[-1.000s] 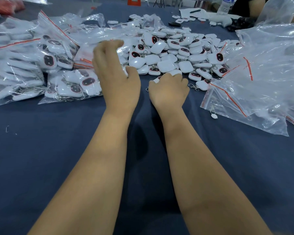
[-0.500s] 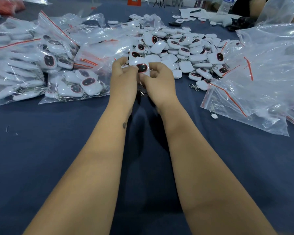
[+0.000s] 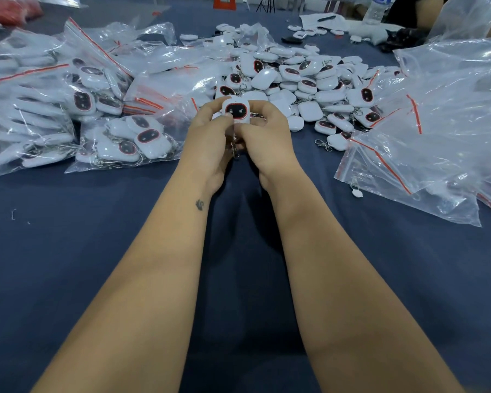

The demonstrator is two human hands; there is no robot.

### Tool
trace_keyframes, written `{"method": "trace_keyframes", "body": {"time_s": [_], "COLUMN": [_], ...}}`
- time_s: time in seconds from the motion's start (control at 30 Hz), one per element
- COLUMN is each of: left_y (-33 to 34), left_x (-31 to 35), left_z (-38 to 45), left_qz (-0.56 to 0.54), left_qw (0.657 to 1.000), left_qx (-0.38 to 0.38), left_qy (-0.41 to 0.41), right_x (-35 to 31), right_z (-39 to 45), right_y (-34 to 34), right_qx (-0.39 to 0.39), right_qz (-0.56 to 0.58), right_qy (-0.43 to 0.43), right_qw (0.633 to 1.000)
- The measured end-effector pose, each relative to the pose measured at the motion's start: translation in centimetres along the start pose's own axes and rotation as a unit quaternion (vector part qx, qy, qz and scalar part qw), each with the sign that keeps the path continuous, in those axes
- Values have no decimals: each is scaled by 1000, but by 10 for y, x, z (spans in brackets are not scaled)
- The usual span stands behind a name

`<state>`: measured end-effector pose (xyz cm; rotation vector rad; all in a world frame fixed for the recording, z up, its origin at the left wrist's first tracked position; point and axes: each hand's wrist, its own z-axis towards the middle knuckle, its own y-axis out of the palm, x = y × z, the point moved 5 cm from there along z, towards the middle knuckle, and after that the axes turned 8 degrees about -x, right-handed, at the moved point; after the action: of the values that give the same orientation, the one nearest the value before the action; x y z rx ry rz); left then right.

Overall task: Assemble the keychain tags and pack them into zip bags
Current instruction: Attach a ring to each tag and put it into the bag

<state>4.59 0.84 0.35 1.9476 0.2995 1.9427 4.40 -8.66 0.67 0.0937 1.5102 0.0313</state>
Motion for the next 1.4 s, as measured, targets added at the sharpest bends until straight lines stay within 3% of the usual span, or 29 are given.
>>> {"method": "trace_keyframes", "body": {"time_s": [0.3, 1.4], "left_y": [4, 3], "left_x": [-2, -3], "left_z": [0, 1], "left_qz": [-24, -52], "left_qw": [998, 998], "left_qx": [-50, -34], "left_qy": [-15, -22], "right_x": [-1, -1], "right_z": [-1, 1], "right_y": [-1, -1], "right_qx": [11, 1], "right_qz": [1, -8], "right_qy": [6, 0], "right_qw": [1000, 1000]}}
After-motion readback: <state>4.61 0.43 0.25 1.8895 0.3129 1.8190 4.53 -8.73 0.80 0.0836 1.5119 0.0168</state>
